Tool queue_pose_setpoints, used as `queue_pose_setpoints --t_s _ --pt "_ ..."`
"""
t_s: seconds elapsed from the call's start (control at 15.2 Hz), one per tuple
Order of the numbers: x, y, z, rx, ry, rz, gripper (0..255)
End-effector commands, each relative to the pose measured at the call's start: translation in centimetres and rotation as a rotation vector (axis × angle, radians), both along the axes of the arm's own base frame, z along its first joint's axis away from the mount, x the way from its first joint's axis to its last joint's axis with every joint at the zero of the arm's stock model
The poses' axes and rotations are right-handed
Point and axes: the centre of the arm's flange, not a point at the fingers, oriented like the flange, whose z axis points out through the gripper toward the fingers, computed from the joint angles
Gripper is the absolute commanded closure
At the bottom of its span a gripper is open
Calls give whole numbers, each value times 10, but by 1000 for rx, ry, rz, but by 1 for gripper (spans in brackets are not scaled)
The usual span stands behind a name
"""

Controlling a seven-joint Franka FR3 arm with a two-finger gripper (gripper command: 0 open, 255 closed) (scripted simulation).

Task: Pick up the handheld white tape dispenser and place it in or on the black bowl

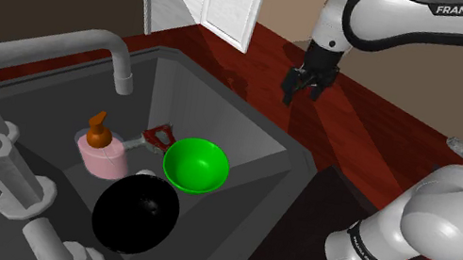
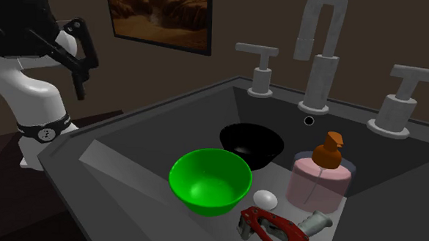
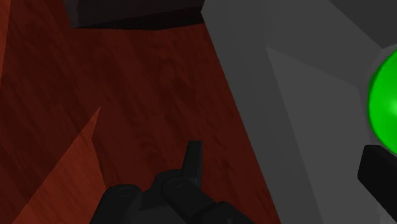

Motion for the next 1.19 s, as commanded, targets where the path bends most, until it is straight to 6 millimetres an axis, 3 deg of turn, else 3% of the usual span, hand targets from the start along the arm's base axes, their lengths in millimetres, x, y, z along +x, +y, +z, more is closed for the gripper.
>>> queue_pose_setpoints --t_s 0.0,1.12 --pt "11 17 -15 -1 -2 6 0" --pt "101 176 -148 -16 -7 59 0"
